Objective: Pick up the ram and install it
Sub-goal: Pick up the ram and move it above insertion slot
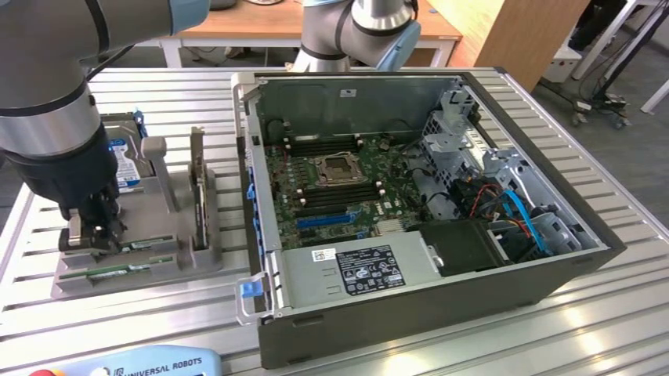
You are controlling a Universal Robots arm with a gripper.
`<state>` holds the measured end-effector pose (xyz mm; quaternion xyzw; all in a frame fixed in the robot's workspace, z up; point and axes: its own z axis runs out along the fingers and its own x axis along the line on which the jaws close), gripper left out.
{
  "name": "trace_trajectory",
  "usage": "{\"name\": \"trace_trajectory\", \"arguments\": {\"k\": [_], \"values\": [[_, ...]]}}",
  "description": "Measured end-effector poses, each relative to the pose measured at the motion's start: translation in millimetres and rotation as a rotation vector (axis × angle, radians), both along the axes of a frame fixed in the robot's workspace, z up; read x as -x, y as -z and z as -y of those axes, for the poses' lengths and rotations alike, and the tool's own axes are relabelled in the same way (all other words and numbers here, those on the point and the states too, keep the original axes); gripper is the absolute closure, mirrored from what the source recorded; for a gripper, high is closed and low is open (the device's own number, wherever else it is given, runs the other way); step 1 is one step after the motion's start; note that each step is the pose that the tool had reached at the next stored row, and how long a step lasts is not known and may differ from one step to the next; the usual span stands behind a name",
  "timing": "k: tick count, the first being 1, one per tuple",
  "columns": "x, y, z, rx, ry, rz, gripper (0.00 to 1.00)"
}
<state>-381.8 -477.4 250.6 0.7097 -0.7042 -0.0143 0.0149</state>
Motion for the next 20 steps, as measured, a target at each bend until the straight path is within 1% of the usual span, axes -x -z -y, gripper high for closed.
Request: {"name": "trace_trajectory", "arguments": {"k": [9,20], "values": [[0.1,15.4,1.5,0.0000,0.000,0.0027,0.64],[0.6,31.8,2.6,0.0001,0.000,0.0035,0.64]]}}
